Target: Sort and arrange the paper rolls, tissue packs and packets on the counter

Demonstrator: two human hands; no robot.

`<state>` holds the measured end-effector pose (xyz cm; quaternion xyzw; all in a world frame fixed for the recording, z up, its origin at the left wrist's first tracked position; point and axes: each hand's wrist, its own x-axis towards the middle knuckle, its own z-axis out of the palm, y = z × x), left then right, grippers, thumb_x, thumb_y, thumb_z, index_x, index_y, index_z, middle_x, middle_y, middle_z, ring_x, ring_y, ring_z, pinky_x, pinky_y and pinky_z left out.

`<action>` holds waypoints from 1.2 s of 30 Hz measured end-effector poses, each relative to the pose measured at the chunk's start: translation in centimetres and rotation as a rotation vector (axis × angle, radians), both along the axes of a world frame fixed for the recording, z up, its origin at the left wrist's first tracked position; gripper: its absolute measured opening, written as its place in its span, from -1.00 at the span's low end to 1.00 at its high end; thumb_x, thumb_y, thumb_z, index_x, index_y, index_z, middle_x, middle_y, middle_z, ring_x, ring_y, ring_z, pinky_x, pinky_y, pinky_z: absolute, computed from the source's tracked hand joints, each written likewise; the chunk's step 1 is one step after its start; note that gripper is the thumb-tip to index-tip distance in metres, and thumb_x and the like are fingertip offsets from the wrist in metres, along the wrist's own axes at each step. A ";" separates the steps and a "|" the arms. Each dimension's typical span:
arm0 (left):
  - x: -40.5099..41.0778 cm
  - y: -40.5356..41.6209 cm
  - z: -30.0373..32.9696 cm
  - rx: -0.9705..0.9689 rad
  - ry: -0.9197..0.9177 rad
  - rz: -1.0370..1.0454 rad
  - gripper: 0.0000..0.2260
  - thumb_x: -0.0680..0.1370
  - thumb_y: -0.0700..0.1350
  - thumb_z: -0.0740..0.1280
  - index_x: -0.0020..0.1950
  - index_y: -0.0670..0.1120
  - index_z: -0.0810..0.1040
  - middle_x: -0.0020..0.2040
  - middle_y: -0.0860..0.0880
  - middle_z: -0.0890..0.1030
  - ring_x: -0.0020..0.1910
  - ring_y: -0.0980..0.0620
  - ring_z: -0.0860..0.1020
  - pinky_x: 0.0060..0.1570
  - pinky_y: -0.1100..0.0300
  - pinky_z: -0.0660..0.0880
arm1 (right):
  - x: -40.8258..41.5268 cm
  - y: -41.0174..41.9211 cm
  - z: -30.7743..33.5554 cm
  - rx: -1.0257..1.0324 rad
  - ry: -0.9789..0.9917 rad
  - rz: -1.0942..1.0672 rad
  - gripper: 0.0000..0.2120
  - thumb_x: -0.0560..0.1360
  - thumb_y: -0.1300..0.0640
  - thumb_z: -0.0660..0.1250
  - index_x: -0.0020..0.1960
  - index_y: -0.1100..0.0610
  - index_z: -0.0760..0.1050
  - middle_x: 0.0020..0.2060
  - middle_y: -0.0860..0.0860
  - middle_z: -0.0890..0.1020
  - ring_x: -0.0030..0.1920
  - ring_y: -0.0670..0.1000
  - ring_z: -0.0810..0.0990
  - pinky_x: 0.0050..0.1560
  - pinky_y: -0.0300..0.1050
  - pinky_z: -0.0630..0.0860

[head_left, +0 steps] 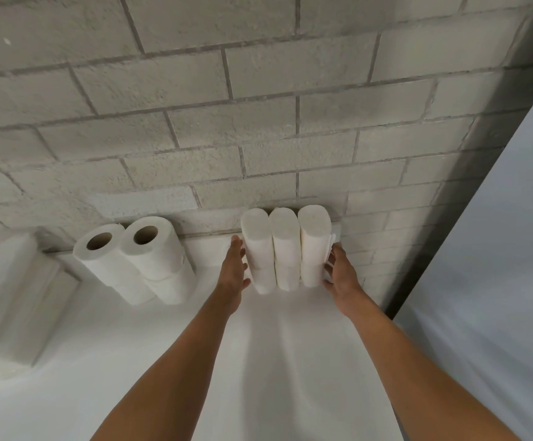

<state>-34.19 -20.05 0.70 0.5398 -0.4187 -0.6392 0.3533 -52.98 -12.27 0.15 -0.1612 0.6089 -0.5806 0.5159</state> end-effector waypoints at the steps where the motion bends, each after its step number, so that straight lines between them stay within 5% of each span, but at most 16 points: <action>1: -0.1 0.3 0.2 -0.005 0.012 -0.007 -0.46 0.61 0.35 0.02 0.51 0.14 0.30 0.49 0.09 0.38 0.46 -0.06 0.34 0.39 -0.18 0.29 | 0.1 0.1 0.1 -0.005 0.000 0.010 -0.75 0.67 -0.13 0.01 0.12 -0.14 0.45 0.17 -0.12 0.53 0.23 -0.07 0.43 0.23 -0.06 0.34; 4: -0.6 1.2 0.9 -0.024 0.023 -0.058 -0.62 0.62 0.33 -0.02 0.34 0.24 0.33 0.33 0.16 0.42 0.37 0.04 0.36 0.39 -0.16 0.29 | 0.8 0.3 0.4 -0.016 0.004 0.048 -0.76 0.68 -0.13 -0.01 0.17 -0.13 0.40 -0.02 -0.21 0.53 0.16 -0.09 0.42 0.32 -0.06 0.33; 15: -1.4 1.3 1.5 -0.045 0.010 -0.091 -0.64 0.63 0.32 -0.08 0.28 0.26 0.36 0.10 0.26 0.50 0.18 0.12 0.41 0.27 -0.06 0.33 | 2.1 0.8 0.5 -0.011 0.092 0.095 -0.62 0.66 -0.22 -0.07 0.34 -0.14 0.35 0.11 -0.14 0.49 0.18 -0.09 0.40 0.38 -0.07 0.24; 18: -1.3 1.1 1.6 -0.040 0.015 -0.102 -0.64 0.63 0.32 -0.08 0.27 0.25 0.36 0.17 0.19 0.48 0.21 0.10 0.41 0.36 -0.11 0.30 | 2.4 0.9 0.4 -0.015 0.102 0.094 -0.57 0.67 -0.20 -0.08 0.44 -0.09 0.30 0.15 -0.12 0.44 0.20 -0.10 0.36 0.43 -0.05 0.21; 25: -0.9 1.0 1.5 -0.028 0.020 -0.107 -0.67 0.63 0.32 -0.05 0.26 0.25 0.35 0.28 0.15 0.42 0.29 0.07 0.37 0.42 -0.17 0.29 | 2.2 0.7 0.2 -0.020 0.088 0.094 -0.73 0.67 -0.17 -0.06 0.25 -0.16 0.32 0.08 -0.15 0.48 0.17 -0.10 0.40 0.32 -0.13 0.25; 29: -0.5 0.8 1.0 -0.046 -0.001 -0.088 -0.49 0.63 0.32 -0.05 0.51 0.17 0.27 0.48 0.11 0.35 0.50 -0.01 0.28 0.45 -0.20 0.24 | 1.9 0.7 0.2 -0.031 0.105 0.043 -0.76 0.68 -0.16 -0.05 0.21 -0.17 0.33 0.08 -0.14 0.48 0.15 -0.10 0.41 0.32 -0.08 0.28; 36: 1.2 1.3 0.2 -0.015 -0.010 -0.015 -0.38 0.61 0.34 -0.01 0.60 0.08 0.16 0.60 0.03 0.19 0.56 -0.11 0.18 0.44 -0.16 0.23 | 1.1 1.7 -1.7 0.069 0.102 -0.027 -0.48 0.65 -0.24 -0.07 0.56 -0.12 0.14 0.53 -0.07 0.27 0.52 0.03 0.23 0.53 0.14 0.13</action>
